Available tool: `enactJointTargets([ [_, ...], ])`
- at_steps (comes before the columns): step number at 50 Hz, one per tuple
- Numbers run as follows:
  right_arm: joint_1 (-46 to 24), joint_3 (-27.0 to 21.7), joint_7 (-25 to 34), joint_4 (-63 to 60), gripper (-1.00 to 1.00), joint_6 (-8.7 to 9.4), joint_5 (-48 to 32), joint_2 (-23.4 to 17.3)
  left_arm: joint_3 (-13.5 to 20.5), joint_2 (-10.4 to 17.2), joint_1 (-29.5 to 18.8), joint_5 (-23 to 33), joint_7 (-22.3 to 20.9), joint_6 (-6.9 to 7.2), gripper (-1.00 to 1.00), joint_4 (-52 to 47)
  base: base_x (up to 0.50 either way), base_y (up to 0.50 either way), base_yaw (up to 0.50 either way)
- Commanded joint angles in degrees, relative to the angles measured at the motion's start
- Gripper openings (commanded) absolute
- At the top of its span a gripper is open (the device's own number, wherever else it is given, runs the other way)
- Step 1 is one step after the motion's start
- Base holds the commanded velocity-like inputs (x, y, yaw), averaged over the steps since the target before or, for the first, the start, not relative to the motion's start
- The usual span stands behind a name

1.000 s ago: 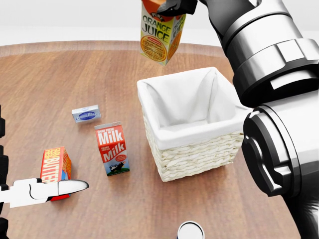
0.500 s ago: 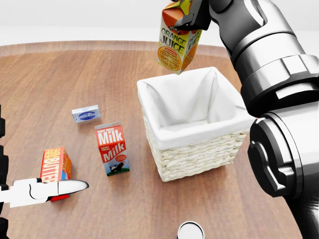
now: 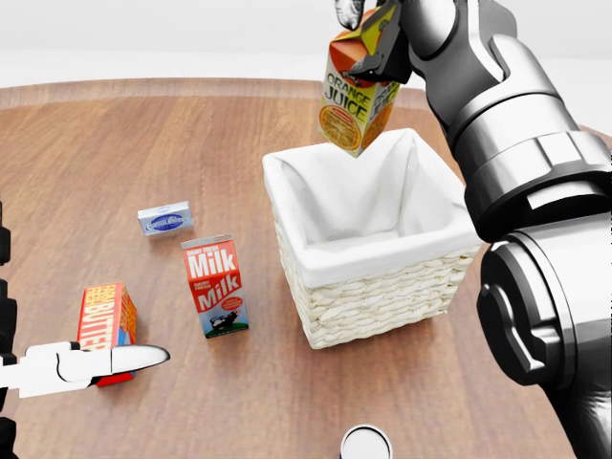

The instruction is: Pick up the orange juice, and put it in the basket.

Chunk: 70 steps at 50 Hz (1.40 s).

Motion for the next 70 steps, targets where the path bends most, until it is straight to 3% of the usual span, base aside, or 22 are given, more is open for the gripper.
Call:
enactJointTargets([
  [1,1.2,-1.0,-2.9,-0.7,-1.0,0.61,-1.3,-0.1,0.0,0.0,0.0,0.0,0.0,0.0,1.0,0.0,0.0,0.0,0.0],
  [14,2.5,-0.6,-4.7,-0.6,-1.0,0.98,-3.1,0.2,0.0,0.0,0.0,0.0,0.0,0.0,1.0,0.1,0.0,0.0,0.0],
  [28,4.7,-0.6,-8.6,-0.3,-1.0,2.57,-6.2,0.2,-0.1,0.0,0.1,0.0,0.1,0.0,1.0,-0.2,0.0,0.0,0.0],
  [57,7.6,-1.6,-10.0,-0.1,-1.0,1.9,-6.4,1.9,0.8,0.3,-0.5,-0.6,-0.2,0.0,1.0,2.3,0.0,0.0,0.0],
  [70,9.1,-1.3,-11.9,0.1,-1.0,3.45,-9.0,2.1,0.0,-0.1,0.3,-0.4,0.3,0.0,1.0,-0.2,0.0,0.0,0.0],
])
